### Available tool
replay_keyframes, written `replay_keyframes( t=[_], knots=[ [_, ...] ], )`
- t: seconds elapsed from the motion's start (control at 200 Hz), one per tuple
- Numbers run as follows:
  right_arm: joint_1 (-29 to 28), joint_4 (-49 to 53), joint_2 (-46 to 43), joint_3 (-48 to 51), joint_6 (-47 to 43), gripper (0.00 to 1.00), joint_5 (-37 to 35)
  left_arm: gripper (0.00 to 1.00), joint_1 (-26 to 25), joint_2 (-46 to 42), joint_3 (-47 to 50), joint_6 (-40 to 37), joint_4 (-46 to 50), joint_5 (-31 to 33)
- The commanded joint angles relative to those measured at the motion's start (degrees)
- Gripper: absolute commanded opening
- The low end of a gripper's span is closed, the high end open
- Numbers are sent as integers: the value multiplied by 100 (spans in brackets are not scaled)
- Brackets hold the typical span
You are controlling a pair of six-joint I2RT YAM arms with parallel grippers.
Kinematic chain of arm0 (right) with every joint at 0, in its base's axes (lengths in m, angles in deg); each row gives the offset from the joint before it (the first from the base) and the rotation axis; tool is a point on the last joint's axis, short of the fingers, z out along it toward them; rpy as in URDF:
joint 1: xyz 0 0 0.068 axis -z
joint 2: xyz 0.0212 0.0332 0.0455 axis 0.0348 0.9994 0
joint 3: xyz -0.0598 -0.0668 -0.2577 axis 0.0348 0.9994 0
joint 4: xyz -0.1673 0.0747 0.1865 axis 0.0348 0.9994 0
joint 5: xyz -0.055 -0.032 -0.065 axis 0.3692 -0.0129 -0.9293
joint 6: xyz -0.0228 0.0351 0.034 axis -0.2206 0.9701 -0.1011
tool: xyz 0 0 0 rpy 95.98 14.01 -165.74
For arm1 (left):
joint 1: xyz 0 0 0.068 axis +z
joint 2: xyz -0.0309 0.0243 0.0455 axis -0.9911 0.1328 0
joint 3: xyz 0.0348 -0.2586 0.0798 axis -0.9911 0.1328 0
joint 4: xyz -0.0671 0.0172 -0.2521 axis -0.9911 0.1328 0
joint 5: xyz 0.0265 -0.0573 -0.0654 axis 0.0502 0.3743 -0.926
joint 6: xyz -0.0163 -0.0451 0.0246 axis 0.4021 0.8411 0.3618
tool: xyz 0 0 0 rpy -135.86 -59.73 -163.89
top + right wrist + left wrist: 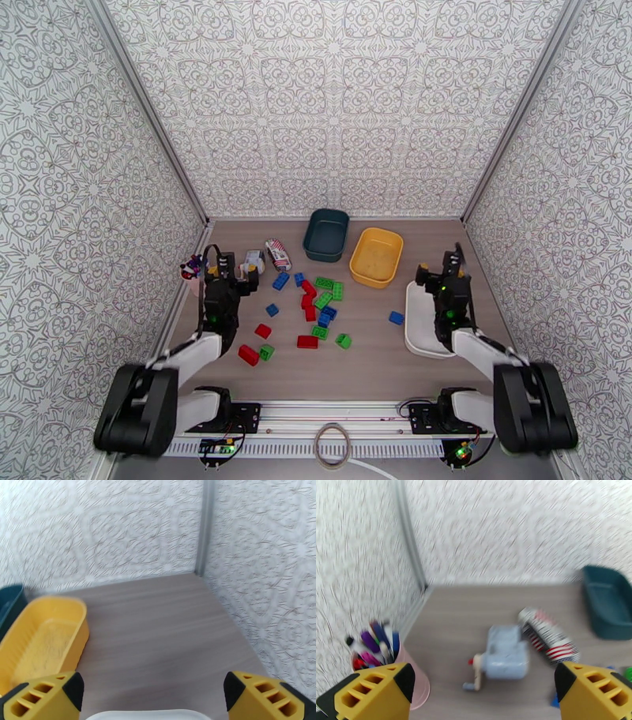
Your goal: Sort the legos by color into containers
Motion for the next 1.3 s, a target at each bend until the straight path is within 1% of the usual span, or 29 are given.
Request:
replay_keyframes(
  t=[0.0, 0.04, 0.095, 0.165, 0.245, 0.35, 0.43, 0.535, 0.565, 0.595, 0.645, 0.7, 0.77, 0.805, 0.855, 0.91, 0.98, 1.03, 1.075, 1.14, 1.225, 1.295],
  knots=[
    [-27, 2659, -493, -884, 707, 99, -556, 99, -313, -673, -344, -11, 1352, 380],
    [-25, 3322, -584, -1155, 778, 99, -522, 99, -359, -944, -426, 235, 1638, 381],
    [-23, 4192, -659, -1491, 814, 99, -496, 99, -351, -1308, -528, 765, 2053, 392],
    [-5, 4909, -690, -1718, 1076, 99, -482, 99, -336, -1752, -676, 1416, 2628, 475],
    [29, 5537, -693, -1890, 1203, 99, -173, 99, -296, -2117, -850, 2057, 3235, 529],
    [60, 5993, -589, -2033, 1373, 99, 213, 99, -274, -2375, -1057, 2671, 3853, 447],
    [85, 6118, -587, -2075, 1576, 99, 557, 99, -274, -2445, -1219, 2836, 4193, 310],
    [88, 6350, -603, -2240, 1907, 99, 908, 99, -233, -2400, -1548, 3322, 4891, 584],
    [96, 6426, -573, -2324, 1966, 99, 1051, 99, -177, -2354, -1635, 3572, 5099, 616],
    [101, 6521, -512, -2413, 1996, 99, 1227, 99, -85, -2279, -1725, 3803, 5258, 521],
    [110, 6712, -362, -2617, 2024, 98, 1603, 99, 125, -2099, -1867, 4122, 5462, 114],
    [105, 6872, -156, -2802, 2018, 93, 2017, 99, 335, -1807, -2049, 4453, 5687, -420],
    [105, 7013, 132, -2987, 2026, 86, 2578, 99, 384, -1346, -2313, 4694, 5959, -926],
    [106, 7042, 214, -3023, 2062, 84, 2712, 99, 314, -1130, -2426, 4807, 6047, -1063],
    [102, 7028, 319, -3028, 2147, 80, 2923, 99, 82, -869, -2554, 4943, 6096, -1071],
    [97, 6979, 413, -2997, 2225, 76, 3137, 99, -298, -658, -2658, 5051, 6085, -885],
    [78, 6943, 552, -2958, 2328, 73, 3385, 99, -840, -463, -2737, 5153, 6026, -520],
    [16, 6932, 634, -2928, 2406, 71, 3500, 99, -1098, -342, -2751, 5260, 5931, -438],
    [-60, 6949, 712, -2921, 2475, 71, 3529, 99, -1207, -203, -2750, 5435, 5860, -578],
    [-246, 6942, 809, -2908, 2548, 70, 3564, 99, -1288, 54, -2768, 5632, 5812, -983],
    [-574, 6910, 925, -2951, 2675, 70, 3480, 91, -1489, 415, -2809, 5752, 5740, -1441],
    [-877, 6868, 1052, -3014, 2798, 70, 3414, 88, -1820, 690, -2890, 5804, 5851, -1452]
  ],
)
